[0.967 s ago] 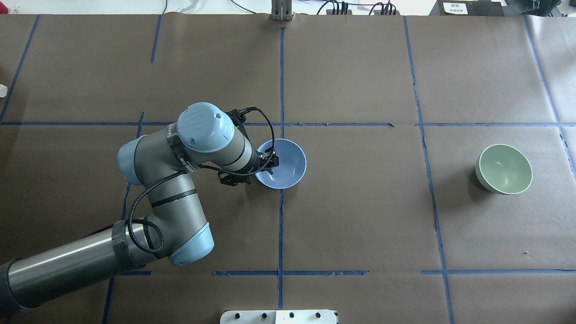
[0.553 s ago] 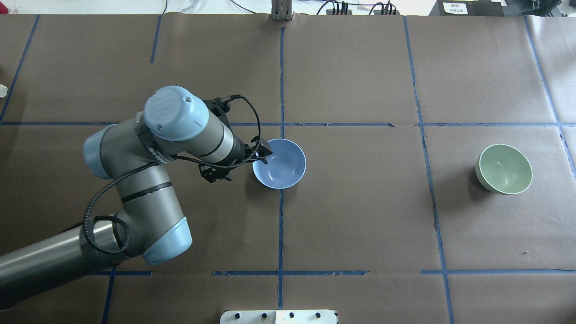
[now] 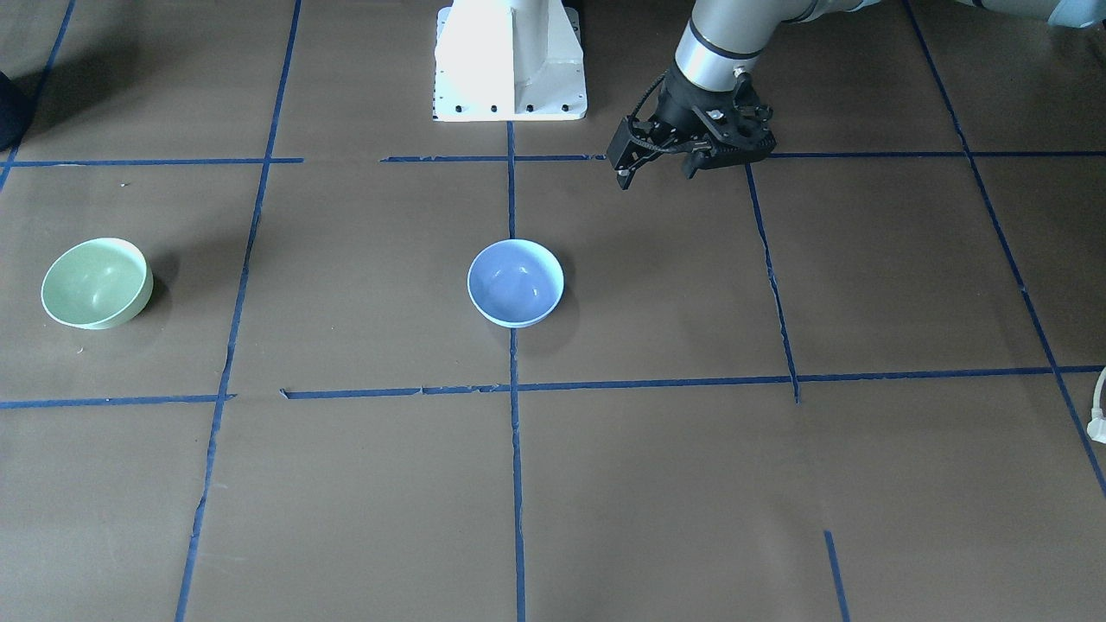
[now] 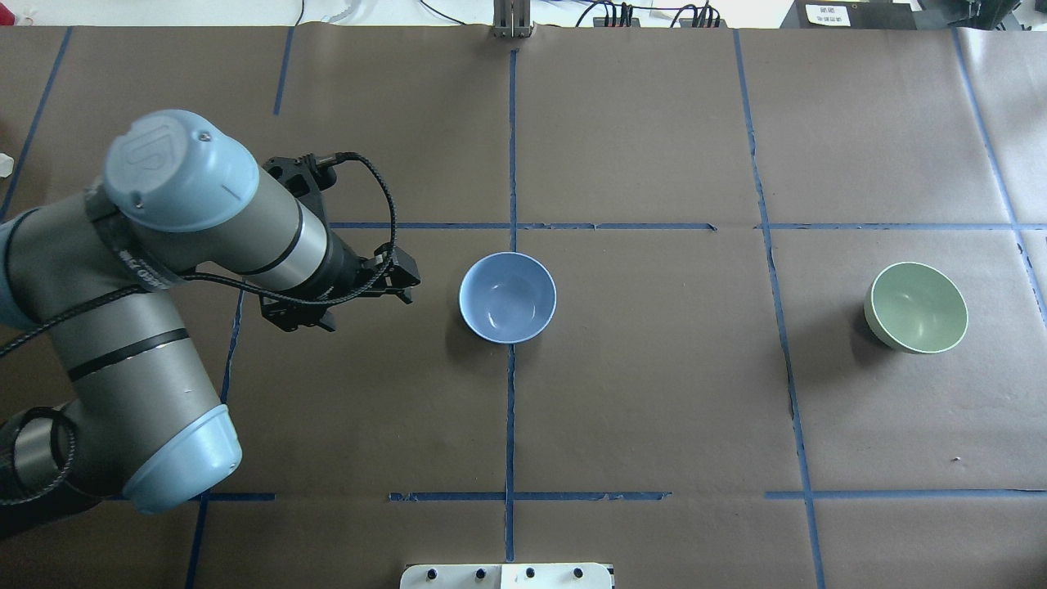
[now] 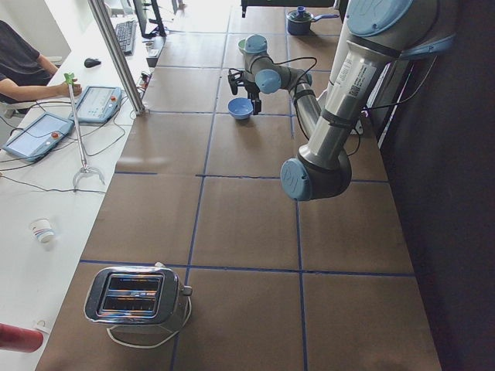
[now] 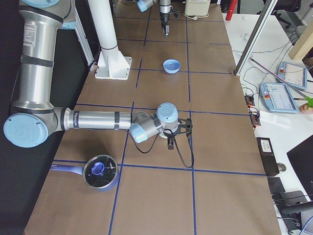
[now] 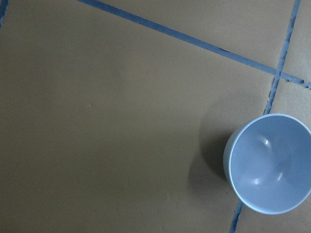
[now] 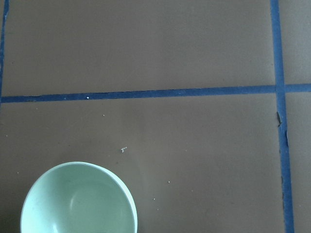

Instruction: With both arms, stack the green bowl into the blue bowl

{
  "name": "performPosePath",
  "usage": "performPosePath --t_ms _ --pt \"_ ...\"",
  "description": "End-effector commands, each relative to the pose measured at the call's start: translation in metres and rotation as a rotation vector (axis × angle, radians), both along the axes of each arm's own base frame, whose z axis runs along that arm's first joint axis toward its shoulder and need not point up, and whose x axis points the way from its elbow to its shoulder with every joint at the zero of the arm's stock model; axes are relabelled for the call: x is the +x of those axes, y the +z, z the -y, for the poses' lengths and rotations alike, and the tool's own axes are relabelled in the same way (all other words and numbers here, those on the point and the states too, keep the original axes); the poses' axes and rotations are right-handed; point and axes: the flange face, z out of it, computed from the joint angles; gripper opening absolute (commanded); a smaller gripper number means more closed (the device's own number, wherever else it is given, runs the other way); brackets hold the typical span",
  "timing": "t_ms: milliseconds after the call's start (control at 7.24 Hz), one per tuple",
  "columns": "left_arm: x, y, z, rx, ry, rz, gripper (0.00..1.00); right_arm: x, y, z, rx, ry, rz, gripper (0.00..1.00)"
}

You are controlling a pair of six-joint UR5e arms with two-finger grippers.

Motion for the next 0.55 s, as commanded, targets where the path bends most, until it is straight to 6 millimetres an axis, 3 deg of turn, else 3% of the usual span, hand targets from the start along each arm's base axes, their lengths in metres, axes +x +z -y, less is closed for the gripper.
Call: performPosePath --t_ms 0,276,415 --pt "-0.024 0.015 -0.002 0.004 -0.013 0.016 1.0 -0.052 0.005 -0.016 -0.022 0.008 0.007 1.0" --pt "-0.028 0.02 -0.001 0.0 -0.018 0.02 1.0 -0.111 0.016 -0.029 -0.041 -0.003 -0.039 1.0" --pt "-0.029 0.025 -0.002 -0.005 -0.018 0.026 1.0 -0.121 0.025 -0.031 -0.05 -0.01 -0.045 1.0"
